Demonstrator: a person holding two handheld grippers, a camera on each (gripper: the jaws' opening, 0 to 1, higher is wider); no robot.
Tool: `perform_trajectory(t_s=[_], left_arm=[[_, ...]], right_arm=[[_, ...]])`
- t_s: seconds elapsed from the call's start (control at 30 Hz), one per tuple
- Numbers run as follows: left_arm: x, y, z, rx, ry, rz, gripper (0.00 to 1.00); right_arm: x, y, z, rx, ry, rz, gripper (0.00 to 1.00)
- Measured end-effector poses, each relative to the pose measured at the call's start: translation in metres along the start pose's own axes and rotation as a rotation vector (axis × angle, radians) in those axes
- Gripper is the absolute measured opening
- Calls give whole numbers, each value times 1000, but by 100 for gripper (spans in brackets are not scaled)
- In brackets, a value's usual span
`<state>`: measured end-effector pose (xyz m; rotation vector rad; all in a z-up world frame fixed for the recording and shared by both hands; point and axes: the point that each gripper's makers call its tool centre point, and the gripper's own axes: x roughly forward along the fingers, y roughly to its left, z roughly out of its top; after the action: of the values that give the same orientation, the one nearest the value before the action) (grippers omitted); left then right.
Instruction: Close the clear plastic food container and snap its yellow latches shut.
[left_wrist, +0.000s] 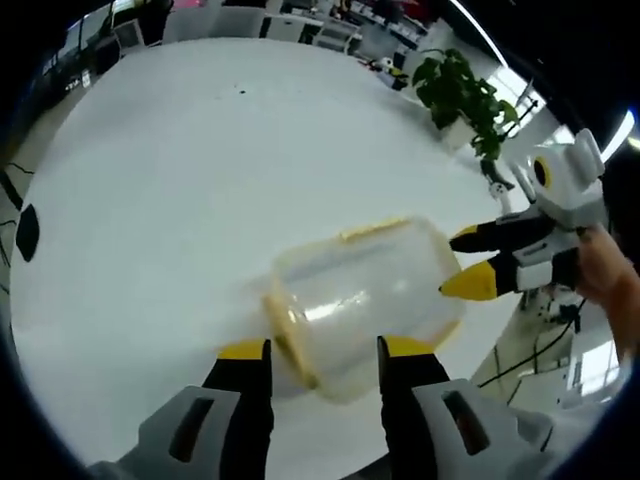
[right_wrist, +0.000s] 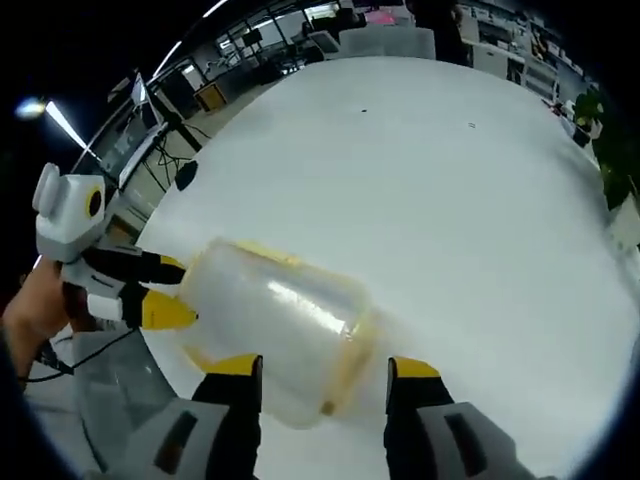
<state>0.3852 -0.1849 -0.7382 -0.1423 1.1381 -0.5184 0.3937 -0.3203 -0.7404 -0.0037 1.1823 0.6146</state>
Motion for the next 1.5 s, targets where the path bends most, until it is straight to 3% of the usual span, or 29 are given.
perform_trajectory(t_s=[0.33, 1.17, 1.23, 1.27, 1.3, 1.33, 1.37, 1.4, 1.5], left_arm=[[1, -1, 1, 7, -3, -6, 38], [3, -3, 1, 33, 1, -8, 32], [2, -5, 1, 7, 7, -6, 31], [4, -14, 2, 31, 24, -58, 28], [3, -8, 3, 36, 29, -20, 28], [4, -11, 4, 37, 29, -23, 28], [5, -11, 3, 28, 37, -24, 28], [5, -9, 2, 19, 43, -27, 28], [4, -6, 0, 20, 40, -29, 28]], right_arm=[[3, 7, -1, 50, -16, 62, 41], [4, 9, -1, 30, -19, 40, 36], [4, 8, -1, 23, -10, 42, 35], [3, 9, -1, 12, -2, 49, 34], [1, 6, 0, 10, 6, 50, 33], [0, 7, 7, 4, -22, 77, 31], [0, 1, -11, 10, 63, 75, 30], [4, -5, -5, 33, 30, 63, 30], [9, 10, -1, 50, 22, 63, 29]])
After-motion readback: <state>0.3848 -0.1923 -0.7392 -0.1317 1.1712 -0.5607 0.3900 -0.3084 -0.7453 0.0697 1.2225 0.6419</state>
